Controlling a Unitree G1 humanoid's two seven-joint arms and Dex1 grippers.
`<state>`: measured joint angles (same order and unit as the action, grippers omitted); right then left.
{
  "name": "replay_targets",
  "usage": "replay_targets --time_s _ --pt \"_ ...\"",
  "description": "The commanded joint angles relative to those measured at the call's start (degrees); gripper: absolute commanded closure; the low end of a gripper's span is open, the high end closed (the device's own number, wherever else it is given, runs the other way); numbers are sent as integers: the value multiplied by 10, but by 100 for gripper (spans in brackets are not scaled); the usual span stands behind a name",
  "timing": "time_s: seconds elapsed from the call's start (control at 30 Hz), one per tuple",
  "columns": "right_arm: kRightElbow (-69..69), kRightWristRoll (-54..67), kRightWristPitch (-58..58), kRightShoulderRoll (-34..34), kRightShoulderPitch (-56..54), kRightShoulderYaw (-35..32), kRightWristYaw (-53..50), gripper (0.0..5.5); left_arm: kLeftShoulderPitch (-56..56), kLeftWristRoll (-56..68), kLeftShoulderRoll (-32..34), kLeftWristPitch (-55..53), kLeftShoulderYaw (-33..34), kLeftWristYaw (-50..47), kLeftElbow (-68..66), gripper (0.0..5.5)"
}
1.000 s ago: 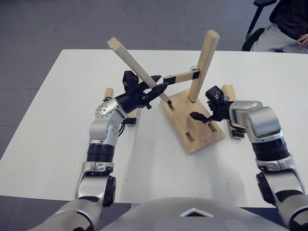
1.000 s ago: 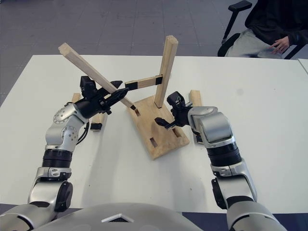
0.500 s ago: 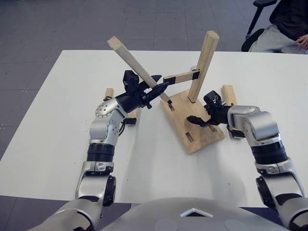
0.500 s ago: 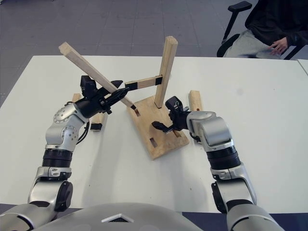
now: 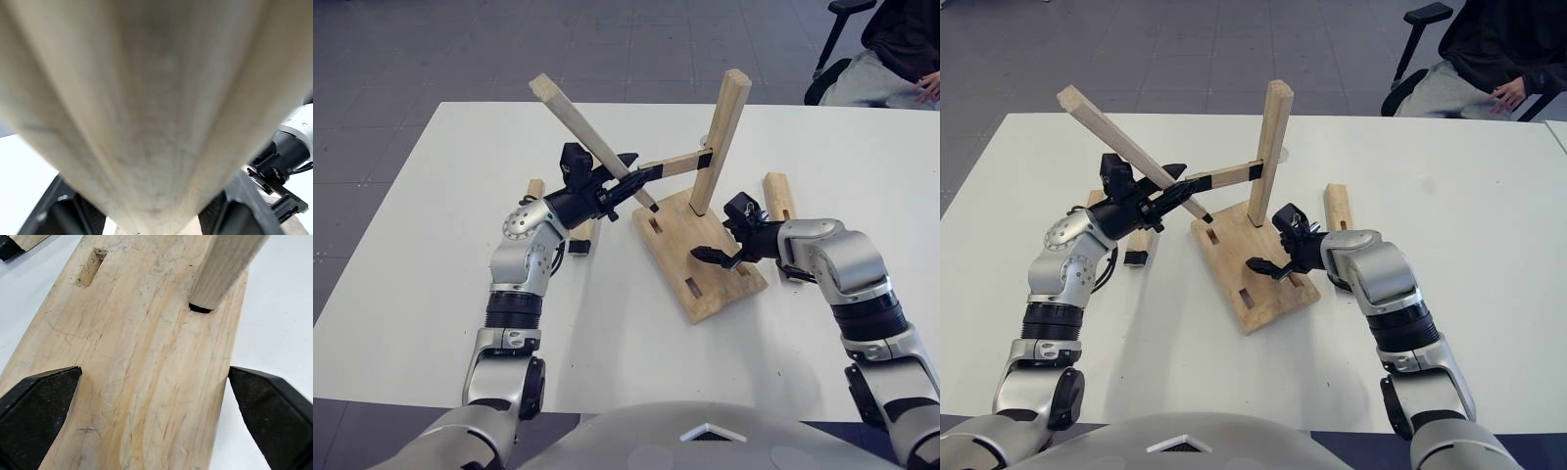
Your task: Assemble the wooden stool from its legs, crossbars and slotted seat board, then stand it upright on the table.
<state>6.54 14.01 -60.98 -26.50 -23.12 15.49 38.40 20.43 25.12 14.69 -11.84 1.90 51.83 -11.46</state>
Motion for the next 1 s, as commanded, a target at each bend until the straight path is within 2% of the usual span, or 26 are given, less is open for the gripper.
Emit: replay_targets --time_s 0.03,0.53,1.0 --pt "-17 10 -20 1 15 19 7 0 -21 -2 10 -14 -16 13 16 346" --pt "-12 21 -22 -8 -11 29 23 0 -9 -25 24 17 -30 47 -63 346" --pt "-8 23 -24 -9 -19 41 35 0 -11 -25 14 23 -36 50 -63 346"
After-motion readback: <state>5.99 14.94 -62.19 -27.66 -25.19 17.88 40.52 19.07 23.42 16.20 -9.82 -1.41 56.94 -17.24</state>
